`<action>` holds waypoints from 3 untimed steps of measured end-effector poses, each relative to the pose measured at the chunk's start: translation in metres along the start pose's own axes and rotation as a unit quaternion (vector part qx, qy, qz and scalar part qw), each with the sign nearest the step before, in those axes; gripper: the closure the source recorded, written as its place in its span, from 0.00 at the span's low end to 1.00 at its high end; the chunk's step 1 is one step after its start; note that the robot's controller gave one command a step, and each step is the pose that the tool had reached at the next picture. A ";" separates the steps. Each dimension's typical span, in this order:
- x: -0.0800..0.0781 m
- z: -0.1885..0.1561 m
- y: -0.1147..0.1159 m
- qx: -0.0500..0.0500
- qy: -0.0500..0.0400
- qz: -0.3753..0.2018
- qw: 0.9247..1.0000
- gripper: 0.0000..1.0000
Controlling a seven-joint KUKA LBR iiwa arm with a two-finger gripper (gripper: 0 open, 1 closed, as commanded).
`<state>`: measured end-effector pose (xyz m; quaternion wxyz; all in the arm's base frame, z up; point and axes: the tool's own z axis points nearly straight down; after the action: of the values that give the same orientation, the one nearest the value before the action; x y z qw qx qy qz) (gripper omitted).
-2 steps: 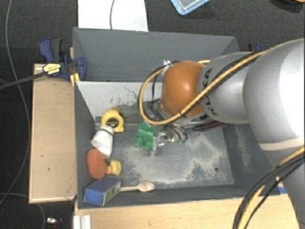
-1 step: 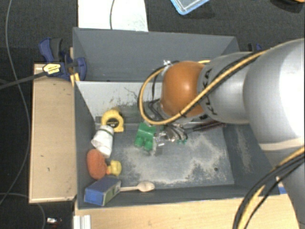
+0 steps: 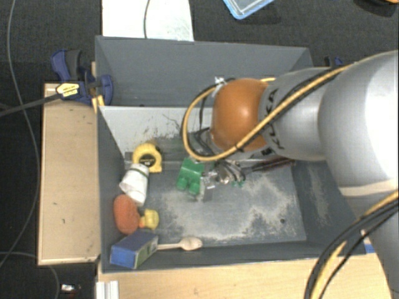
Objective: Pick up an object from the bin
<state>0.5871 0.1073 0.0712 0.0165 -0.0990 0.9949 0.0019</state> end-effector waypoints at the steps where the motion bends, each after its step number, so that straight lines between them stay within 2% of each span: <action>1: -0.001 0.000 0.001 0.000 -0.001 0.013 1.000 1.00; 3: -0.004 -0.004 -0.001 0.000 -0.004 -0.009 1.000 1.00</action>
Offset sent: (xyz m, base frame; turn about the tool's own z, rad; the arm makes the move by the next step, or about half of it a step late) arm 0.0030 -0.0005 0.0031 -0.0193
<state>0.5911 0.1069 0.0749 0.0206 -0.1076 0.9940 0.0025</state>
